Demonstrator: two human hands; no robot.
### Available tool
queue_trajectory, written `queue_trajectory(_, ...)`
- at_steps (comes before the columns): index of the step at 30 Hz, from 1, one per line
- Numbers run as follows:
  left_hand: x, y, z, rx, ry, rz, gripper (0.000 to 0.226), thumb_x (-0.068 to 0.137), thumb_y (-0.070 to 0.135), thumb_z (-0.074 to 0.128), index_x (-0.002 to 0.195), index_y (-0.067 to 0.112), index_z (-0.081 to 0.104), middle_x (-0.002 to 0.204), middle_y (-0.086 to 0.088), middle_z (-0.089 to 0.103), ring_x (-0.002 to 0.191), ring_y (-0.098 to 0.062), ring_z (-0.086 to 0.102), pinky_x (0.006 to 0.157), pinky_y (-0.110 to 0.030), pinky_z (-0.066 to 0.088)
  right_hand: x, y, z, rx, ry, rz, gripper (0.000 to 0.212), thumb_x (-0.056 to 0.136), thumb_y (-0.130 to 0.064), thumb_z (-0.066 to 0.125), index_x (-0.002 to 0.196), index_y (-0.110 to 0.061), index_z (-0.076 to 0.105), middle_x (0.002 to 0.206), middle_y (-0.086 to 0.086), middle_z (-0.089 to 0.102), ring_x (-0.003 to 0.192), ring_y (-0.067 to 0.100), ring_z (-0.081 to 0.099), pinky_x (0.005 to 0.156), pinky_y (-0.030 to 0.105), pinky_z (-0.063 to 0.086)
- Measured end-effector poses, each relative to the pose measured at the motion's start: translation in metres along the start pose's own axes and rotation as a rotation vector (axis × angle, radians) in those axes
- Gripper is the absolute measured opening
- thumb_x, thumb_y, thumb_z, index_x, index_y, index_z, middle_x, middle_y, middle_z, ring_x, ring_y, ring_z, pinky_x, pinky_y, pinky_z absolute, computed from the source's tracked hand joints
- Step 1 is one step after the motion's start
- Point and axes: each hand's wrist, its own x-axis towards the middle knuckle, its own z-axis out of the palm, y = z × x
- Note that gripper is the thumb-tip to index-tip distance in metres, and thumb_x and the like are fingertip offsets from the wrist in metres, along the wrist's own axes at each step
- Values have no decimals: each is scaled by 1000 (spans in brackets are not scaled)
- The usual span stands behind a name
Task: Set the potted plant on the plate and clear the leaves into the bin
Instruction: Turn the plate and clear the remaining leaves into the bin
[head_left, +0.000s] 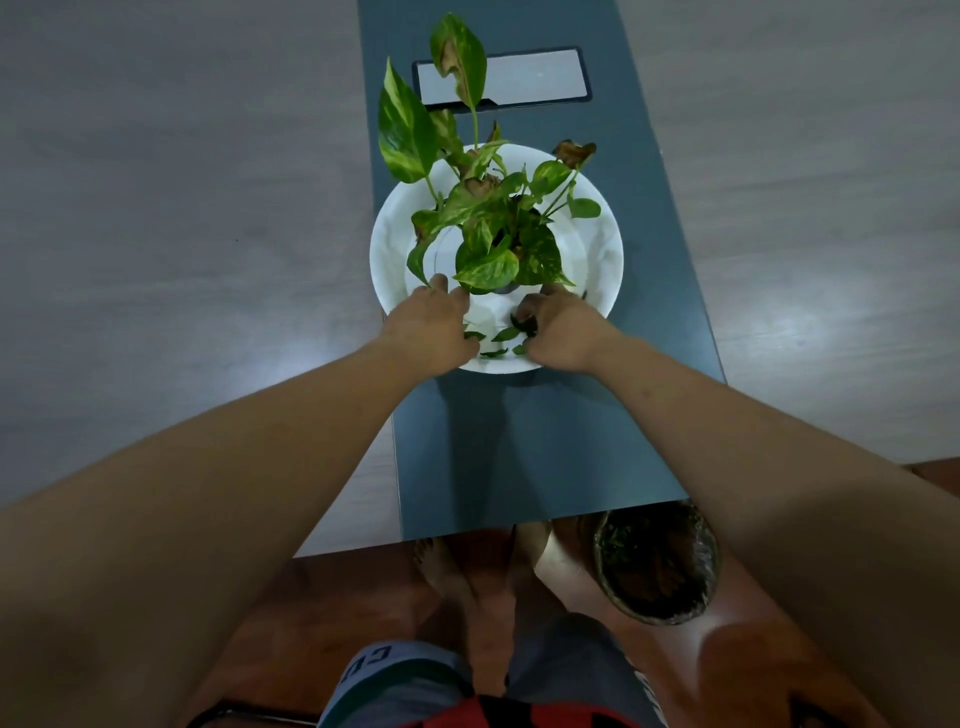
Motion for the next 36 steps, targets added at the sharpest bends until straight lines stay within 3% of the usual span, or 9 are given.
queue_trajectory(3, 1, 2, -3, -124, 39, -55, 52, 84, 36, 60, 130, 13, 55, 131, -12, 47, 117, -32, 52, 95, -41, 48, -1, 7, -5, 22, 153, -3, 43, 80, -15, 55, 122, -10, 63, 119, 12, 57, 114, 31, 54, 94, 32, 46)
queue_trajectory(5, 4, -3, -4, 34, 123, -101, 50, 85, 40, 51, 128, 14, 56, 125, -13, 51, 116, -33, 50, 97, -41, 44, -3, 14, -9, -92, 246, -32, 45, 80, -17, 51, 120, -1, 64, 116, 20, 57, 113, 39, 51, 90, 35, 43)
queue_trajectory(10, 5, -7, -2, 301, 99, -74, 49, 83, 43, 45, 120, 12, 55, 114, -13, 58, 108, -33, 54, 94, -43, 39, -2, 12, -14, -345, 166, 5, 42, 88, -21, 46, 128, -11, 55, 125, 14, 49, 111, 34, 48, 91, 38, 40)
queue_trajectory(16, -1, 4, 1, 29, 22, 23, 40, 85, 30, 56, 119, 10, 55, 112, -13, 56, 101, -32, 58, 81, -38, 46, -2, -8, -9, -190, -27, -4, 45, 87, -16, 53, 131, -14, 48, 129, 12, 53, 114, 32, 55, 91, 36, 46)
queue_trajectory(19, 1, 1, -2, -152, -31, -22, 43, 84, 28, 60, 124, 15, 55, 123, -9, 52, 105, -27, 57, 85, -35, 47, -3, -6, -12, -41, 33, 2, 46, 87, -9, 52, 133, -14, 51, 130, 11, 52, 117, 32, 54, 91, 32, 46)
queue_trajectory(22, 3, -4, -2, -243, -13, -56, 43, 84, 24, 61, 125, 15, 54, 128, -8, 50, 106, -26, 57, 87, -32, 47, 0, 7, -19, -273, 215, 37, 44, 85, -15, 51, 129, -9, 53, 128, 16, 49, 117, 38, 47, 104, 43, 39)
queue_trajectory(26, 3, -3, 0, -245, 9, -64, 41, 83, 19, 62, 124, 14, 55, 127, -9, 49, 105, -27, 58, 85, -31, 46, 4, 12, -20, -503, 129, 45, 52, 86, -22, 49, 136, -11, 45, 127, 16, 50, 120, 37, 47, 114, 48, 27)
queue_trajectory(30, 3, -3, 2, -247, 19, -57, 44, 83, 17, 62, 125, 13, 54, 126, -9, 48, 107, -26, 57, 86, -29, 45, 2, 0, -12, -377, 7, 27, 48, 86, -19, 48, 133, -13, 45, 131, 14, 51, 116, 35, 51, 99, 40, 44)
queue_trajectory(36, 5, -5, -1, -245, -11, -48, 46, 81, 22, 65, 125, 15, 56, 120, -8, 51, 107, -26, 58, 89, -33, 50, -2, -13, -10, -64, -24, 45, 55, 83, -8, 52, 137, -15, 45, 131, 13, 51, 118, 32, 54, 92, 34, 47)
